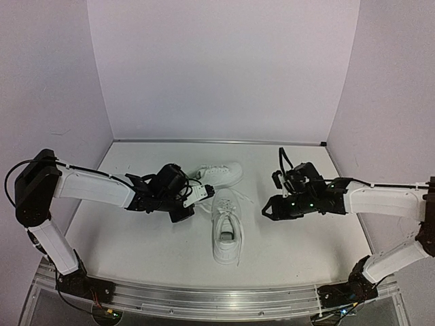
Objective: Tie the shoes
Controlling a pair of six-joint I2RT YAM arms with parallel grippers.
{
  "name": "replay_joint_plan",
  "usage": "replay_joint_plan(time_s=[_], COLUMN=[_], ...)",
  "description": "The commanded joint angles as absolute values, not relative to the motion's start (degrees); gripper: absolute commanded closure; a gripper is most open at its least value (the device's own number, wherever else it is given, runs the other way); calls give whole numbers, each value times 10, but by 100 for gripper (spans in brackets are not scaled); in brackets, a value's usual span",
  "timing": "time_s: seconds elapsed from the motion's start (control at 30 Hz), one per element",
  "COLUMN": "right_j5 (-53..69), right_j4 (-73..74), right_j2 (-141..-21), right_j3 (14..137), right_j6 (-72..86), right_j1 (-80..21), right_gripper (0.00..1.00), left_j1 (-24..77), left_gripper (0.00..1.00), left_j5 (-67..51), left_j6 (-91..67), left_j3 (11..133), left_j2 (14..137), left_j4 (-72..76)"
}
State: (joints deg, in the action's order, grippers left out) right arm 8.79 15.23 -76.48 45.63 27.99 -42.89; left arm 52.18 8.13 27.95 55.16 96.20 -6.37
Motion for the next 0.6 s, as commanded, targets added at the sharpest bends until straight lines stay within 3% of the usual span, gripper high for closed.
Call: replay_joint_plan(time_s=[0.0, 0.57], right_j5=[109, 340], right_j4=[90, -77], right_j2=[-837, -951], right_j3=[471, 505], right_j6=[238, 162], right_j1=[-425, -424], right_gripper=[60, 51], left_j1=[525, 525], left_gripper=[100, 100], left_j5=[73, 69], left_j6=[270, 275], left_j3=[566, 562], left_j2=[954, 960], left_j4=[-50, -51])
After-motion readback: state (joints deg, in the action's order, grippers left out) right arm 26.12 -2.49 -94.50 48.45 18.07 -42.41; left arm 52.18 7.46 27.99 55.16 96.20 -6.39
